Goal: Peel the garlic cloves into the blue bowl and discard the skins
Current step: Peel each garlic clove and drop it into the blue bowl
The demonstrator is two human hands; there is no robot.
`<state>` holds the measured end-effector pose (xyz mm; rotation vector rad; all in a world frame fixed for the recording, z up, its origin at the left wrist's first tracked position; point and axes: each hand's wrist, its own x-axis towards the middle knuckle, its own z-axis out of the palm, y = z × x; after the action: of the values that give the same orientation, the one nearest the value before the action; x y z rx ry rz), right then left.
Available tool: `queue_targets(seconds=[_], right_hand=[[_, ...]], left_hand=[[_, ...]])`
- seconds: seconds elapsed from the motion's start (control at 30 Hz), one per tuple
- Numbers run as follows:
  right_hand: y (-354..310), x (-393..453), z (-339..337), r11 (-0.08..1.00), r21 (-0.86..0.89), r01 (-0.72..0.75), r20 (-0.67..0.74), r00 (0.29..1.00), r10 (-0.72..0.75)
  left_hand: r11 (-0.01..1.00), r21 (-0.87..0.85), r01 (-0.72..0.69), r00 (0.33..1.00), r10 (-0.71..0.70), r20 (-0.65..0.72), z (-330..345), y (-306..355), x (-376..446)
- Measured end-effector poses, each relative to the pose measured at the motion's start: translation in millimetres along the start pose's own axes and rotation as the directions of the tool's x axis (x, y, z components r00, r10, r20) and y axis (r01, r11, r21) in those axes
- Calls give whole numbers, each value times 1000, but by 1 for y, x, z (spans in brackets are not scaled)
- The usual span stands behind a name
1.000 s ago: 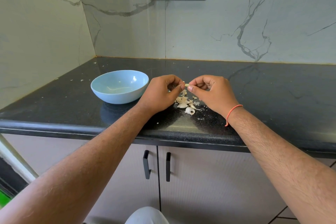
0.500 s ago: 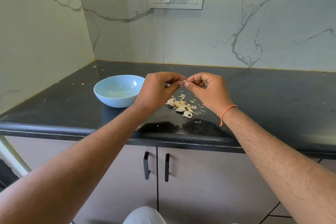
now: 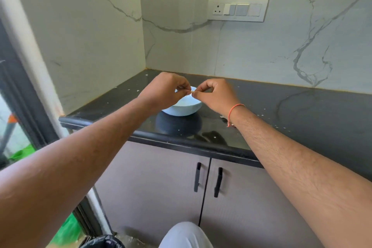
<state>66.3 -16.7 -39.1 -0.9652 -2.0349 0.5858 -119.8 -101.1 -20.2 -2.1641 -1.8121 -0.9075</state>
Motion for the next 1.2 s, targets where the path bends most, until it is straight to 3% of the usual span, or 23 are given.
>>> queue_targets(seconds=[0.13,0.4,0.6,0.73,0.8,0.97,1.2], right_hand=[[-10,1,18,980,-200,11,63,998,2],[-1,-15,-6,978,-199,57,9,998,-56],[35,-44,-47,963,-271,-1,-9,1000,-1],[63,-64,-74,948,-316,-39,0,999,41],[72,-72,-87,944,-327,-53,48,996,73],[84,-81,-107,918,-394,-35,238,961,139],[100,-79,-108,961,-266,-71,188,974,124]], left_hand=[[996,66,57,996,-62,69,-1,-15,-12],[996,73,55,994,-61,87,8,4,-11],[983,126,-135,989,125,84,29,44,-1],[953,141,-268,957,247,155,51,75,1],[947,107,-304,937,276,216,65,86,2],[972,-3,-235,931,226,286,94,97,12],[973,-119,-197,944,221,245,118,91,26]])
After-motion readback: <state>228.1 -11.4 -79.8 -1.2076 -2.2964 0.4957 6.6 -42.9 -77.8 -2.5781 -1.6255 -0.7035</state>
